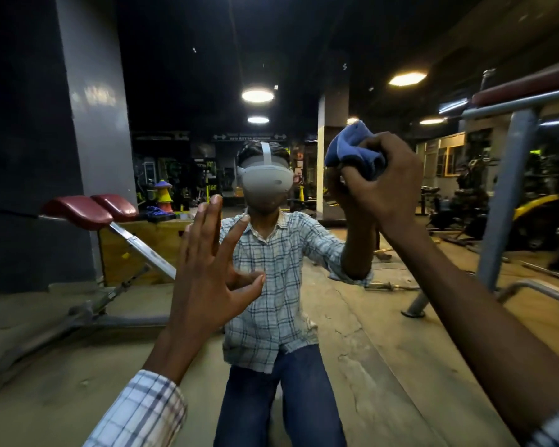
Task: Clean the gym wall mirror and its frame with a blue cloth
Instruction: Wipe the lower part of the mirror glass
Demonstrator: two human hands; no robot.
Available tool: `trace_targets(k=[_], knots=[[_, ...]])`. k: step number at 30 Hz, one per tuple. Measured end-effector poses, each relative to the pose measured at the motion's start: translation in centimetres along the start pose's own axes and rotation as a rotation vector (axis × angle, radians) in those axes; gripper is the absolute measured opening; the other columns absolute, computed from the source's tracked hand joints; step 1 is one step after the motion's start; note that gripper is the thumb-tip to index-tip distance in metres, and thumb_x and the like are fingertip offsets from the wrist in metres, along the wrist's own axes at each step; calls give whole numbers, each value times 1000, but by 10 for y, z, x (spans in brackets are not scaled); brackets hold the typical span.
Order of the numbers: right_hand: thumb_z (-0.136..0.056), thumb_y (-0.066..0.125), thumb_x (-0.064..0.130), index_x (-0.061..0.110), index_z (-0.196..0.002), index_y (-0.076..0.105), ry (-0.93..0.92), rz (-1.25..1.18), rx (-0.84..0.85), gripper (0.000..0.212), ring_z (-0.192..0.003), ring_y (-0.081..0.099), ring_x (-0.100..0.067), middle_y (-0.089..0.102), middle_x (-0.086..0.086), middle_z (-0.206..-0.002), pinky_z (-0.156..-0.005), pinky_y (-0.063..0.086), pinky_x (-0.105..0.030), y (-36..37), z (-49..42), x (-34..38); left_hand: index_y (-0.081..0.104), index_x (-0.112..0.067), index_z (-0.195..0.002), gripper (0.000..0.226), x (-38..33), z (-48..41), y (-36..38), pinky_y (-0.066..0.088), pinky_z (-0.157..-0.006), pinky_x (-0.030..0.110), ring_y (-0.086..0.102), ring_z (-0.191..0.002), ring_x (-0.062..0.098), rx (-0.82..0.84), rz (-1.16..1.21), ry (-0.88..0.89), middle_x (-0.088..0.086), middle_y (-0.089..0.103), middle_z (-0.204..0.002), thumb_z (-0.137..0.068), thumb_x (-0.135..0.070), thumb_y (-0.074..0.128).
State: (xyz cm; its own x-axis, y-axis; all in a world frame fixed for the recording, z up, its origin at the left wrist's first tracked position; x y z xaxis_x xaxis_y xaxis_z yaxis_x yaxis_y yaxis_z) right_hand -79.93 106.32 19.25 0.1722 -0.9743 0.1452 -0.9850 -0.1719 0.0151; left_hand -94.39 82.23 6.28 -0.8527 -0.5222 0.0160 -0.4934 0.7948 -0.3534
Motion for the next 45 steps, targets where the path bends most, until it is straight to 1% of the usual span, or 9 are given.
trace_targets(k=[12,19,25,30,32,36,38,42,45], knots=[[-83,73,35,16,-107,63,128,15,-39,32,-86,53,-4,57,9,-101,-72,42,-5,5,16,7,35,-24,-160,98,-5,1,-1,8,-128,55,-6,-161,28,29,-12,-21,7,-6,-174,-79,-54,82],[-86,65,40,18,-118,67,-494,149,659,39,-87,66,-18,70,-3,-108,-77,59,-40,28,58,40,35,-26,-160,102,-7,1,-4,9,-127,56,-6,-161,26,34,-10,-66,4,-7,-174,-75,-49,87],[-88,72,27,21,-120,66,53,-33,149,33,-91,62,-10,69,0,-108,-83,57,-29,-10,35,-11,33,-29,-159,103,-12,0,-4,9,-128,57,-6,-161,25,60,-21,-119,1,-7,-174,-74,-47,88],[-87,64,27,20,-123,62,-652,112,1010,37,-101,63,-21,65,-2,-112,-91,54,-47,54,192,44,33,-29,-159,104,-16,0,-8,13,-126,57,-5,-161,24,75,-29,-149,-1,-7,-174,-73,-47,89],[-87,66,27,20,-128,61,-568,106,775,42,-104,64,-22,67,-3,-115,-93,53,-45,41,150,35,32,-31,-159,105,-18,1,-7,17,-125,61,-4,-161,24,71,-38,-150,-1,-7,-175,-73,-46,90],[-85,77,24,17,-114,68,62,-46,169,31,-87,64,-16,70,-3,-103,-74,51,-26,-26,52,-25,32,-30,-159,104,-19,1,-6,19,-124,64,-5,-161,23,83,-41,-175,-3,-8,-174,-73,-44,89],[-84,76,20,15,-116,69,32,-43,226,34,-90,66,-18,70,-5,-106,-80,50,-25,-23,65,-28,31,-30,-159,105,-23,1,-6,20,-123,65,-5,-161,24,88,-41,-193,-3,-8,-174,-73,-45,89],[-85,68,26,20,-127,63,-525,110,794,43,-97,65,-18,69,-2,-111,-95,52,-40,6,126,8,29,-28,-159,109,-34,1,-6,30,-119,64,3,-160,32,88,-109,-186,5,-5,-174,-71,-49,90],[-87,75,28,17,-122,66,-215,67,412,37,-87,60,-11,71,-3,-109,-79,54,-24,-34,57,-25,30,-30,-158,104,-50,-2,-1,34,-116,65,8,-159,35,96,-145,-144,8,-2,-173,-74,-52,87]])
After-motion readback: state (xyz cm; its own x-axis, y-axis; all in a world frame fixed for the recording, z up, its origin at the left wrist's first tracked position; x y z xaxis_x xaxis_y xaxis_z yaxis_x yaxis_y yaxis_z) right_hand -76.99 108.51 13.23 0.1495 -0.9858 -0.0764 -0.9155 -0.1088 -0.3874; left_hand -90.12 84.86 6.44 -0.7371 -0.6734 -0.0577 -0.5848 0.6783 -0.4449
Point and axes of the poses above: each hand's wrist, its own z-axis away from the middle knuckle, its own y-axis out of the palm, x = y × z, the point moved 9 cm from there along -z, towards the middle knuckle
